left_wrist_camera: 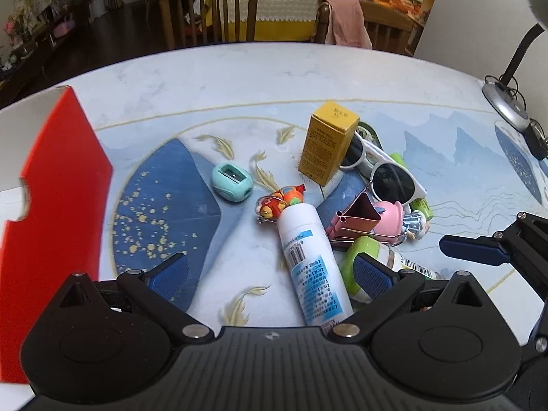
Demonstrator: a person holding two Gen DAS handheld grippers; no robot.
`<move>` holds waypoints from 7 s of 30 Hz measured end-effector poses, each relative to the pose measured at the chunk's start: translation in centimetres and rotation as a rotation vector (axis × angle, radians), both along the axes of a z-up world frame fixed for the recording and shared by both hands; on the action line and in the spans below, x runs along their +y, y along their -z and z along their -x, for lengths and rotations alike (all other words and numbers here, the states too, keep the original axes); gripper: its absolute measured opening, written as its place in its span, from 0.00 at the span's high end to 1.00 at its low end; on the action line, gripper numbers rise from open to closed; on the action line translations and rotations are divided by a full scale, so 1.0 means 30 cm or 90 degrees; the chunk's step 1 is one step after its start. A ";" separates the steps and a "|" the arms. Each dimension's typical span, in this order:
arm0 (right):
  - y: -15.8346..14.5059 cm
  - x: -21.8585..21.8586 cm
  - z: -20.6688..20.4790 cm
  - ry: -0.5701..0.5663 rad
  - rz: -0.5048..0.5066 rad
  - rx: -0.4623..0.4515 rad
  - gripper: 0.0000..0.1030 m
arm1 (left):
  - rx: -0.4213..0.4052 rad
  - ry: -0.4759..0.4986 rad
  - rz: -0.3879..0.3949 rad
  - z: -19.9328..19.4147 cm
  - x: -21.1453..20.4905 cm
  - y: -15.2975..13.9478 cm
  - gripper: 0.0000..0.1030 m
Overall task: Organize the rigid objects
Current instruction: 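Grasp white-blue tube with left gripper while right gripper grasps green-lidded jar, then carry the white-blue tube and green-lidded jar with both grippers into the box, then open left gripper releasing tube while right gripper releases green-lidded jar in box, then withdraw both grippers from the box toward the remaining items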
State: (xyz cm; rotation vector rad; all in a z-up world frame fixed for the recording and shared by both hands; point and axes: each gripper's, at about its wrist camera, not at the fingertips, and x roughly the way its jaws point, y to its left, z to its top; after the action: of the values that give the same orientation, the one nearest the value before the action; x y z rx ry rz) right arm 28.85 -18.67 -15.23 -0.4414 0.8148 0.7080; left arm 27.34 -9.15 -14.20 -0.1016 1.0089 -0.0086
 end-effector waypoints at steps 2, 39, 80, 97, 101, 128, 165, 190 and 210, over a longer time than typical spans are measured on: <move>0.005 0.006 0.000 -0.007 0.001 0.000 0.28 | 0.000 -0.005 0.019 -0.013 0.005 0.004 0.00; 0.021 -0.080 0.019 0.044 -0.024 0.060 0.60 | 0.015 0.071 -0.047 -0.029 -0.101 0.072 0.66; -0.333 0.044 0.270 0.104 -0.140 0.012 0.61 | -0.060 0.042 0.077 0.351 0.229 -0.282 0.72; -0.482 0.428 0.285 0.047 -0.177 -0.043 0.61 | -0.119 -0.030 0.032 0.403 0.669 -0.439 0.72; -0.480 0.521 0.276 0.044 -0.176 -0.040 0.61 | -0.111 -0.057 0.013 0.391 0.797 -0.425 0.72; -0.217 1.055 0.157 0.020 -0.062 -0.009 0.61 | 0.013 -0.048 -0.091 0.132 1.118 -0.133 0.72; -0.103 1.130 0.153 -0.021 0.012 0.068 0.53 | 0.122 -0.021 -0.113 0.110 1.092 -0.032 0.72; -0.314 0.865 0.269 -0.007 -0.101 0.046 0.43 | 0.001 -0.029 -0.058 0.328 0.995 -0.270 0.72; -0.413 0.542 0.317 0.046 -0.164 0.018 0.26 | -0.067 0.001 -0.041 0.446 0.685 -0.377 0.72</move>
State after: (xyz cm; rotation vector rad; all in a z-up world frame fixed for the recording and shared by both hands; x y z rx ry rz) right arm 19.34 -2.42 -2.84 -0.1695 0.7500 0.7416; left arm 13.96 11.40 -2.88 -0.0414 0.9037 0.0160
